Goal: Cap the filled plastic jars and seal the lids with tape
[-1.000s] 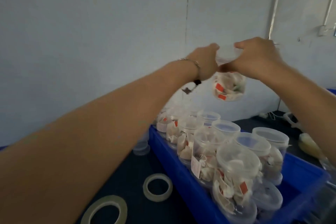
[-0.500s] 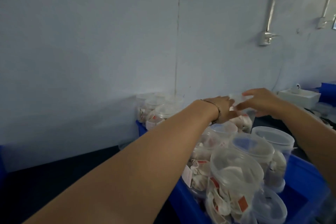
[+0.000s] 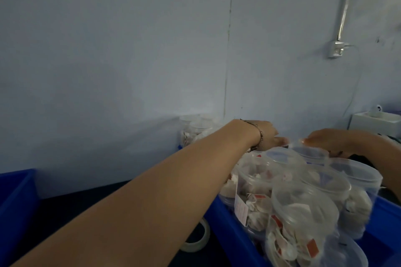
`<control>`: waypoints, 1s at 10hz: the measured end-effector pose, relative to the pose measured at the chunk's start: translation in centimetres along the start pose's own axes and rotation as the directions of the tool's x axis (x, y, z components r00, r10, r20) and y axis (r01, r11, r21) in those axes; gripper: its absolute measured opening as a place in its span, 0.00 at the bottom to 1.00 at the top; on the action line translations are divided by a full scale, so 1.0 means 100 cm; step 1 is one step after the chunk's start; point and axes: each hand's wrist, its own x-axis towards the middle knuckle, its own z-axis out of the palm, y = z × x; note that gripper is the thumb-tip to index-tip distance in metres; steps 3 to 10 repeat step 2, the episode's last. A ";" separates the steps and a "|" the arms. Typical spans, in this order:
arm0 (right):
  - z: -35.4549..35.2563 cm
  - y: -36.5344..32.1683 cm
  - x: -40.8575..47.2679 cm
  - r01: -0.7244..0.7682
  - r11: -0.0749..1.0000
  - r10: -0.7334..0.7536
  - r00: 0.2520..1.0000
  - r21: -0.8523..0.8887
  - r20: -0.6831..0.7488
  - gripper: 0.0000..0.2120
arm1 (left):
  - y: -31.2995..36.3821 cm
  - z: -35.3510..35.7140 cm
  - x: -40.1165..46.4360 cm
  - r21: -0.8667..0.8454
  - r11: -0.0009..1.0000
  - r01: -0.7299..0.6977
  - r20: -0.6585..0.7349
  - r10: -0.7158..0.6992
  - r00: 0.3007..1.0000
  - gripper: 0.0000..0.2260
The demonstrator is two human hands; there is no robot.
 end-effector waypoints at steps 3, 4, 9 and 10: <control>0.008 0.011 0.001 0.120 0.989 -0.138 0.958 -0.087 -0.251 0.23 | -0.011 0.006 -0.020 -0.075 0.997 0.026 -0.024 -0.028 0.999 0.26; 0.008 0.011 0.001 0.120 0.989 -0.138 0.958 -0.087 -0.251 0.23 | -0.011 0.006 -0.020 -0.075 0.997 0.026 -0.024 -0.028 0.999 0.26; 0.008 0.011 0.001 0.120 0.989 -0.138 0.958 -0.087 -0.251 0.23 | -0.011 0.006 -0.020 -0.075 0.997 0.026 -0.024 -0.028 0.999 0.26; 0.008 0.011 0.001 0.120 0.989 -0.138 0.958 -0.087 -0.251 0.23 | -0.011 0.006 -0.020 -0.075 0.997 0.026 -0.024 -0.028 0.999 0.26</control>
